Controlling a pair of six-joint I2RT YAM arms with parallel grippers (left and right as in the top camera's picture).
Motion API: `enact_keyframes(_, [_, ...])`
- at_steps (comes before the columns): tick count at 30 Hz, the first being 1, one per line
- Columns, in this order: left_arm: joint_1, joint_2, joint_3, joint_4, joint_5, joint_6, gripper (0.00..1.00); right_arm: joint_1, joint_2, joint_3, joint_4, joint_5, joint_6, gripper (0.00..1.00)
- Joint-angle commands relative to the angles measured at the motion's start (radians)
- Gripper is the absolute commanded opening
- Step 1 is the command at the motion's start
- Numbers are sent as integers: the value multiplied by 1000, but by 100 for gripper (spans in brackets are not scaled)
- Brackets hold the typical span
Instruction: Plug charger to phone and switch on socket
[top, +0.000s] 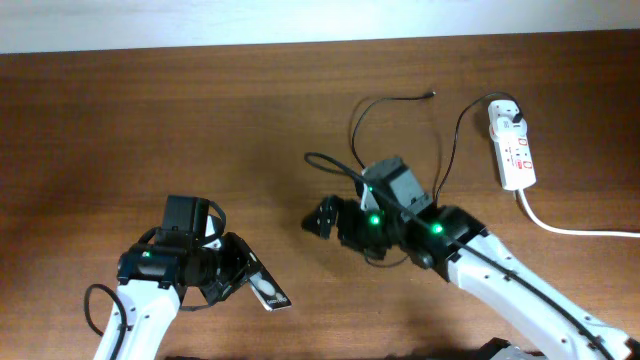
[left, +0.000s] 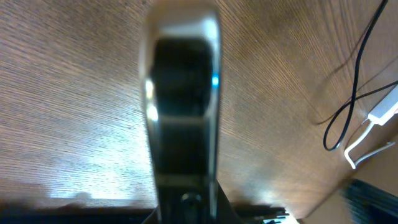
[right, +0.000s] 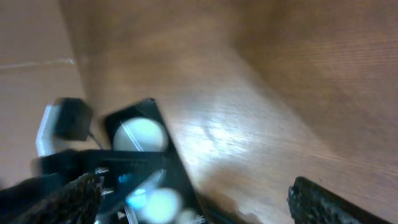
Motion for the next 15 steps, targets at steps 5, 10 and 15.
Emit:
enact_keyframes(5, [4, -4, 8, -2, 34, 17, 0, -7, -14, 250, -152, 683, -194, 99])
enact_keyframes(10, [4, -4, 8, 0, 19, 16, 0, -207, 101, 251, -113, 708, -125, 99])
enact_keyframes(15, [4, -4, 8, 0, 7, 16, 0, -438, 397, 281, 144, 345, 79, 99])
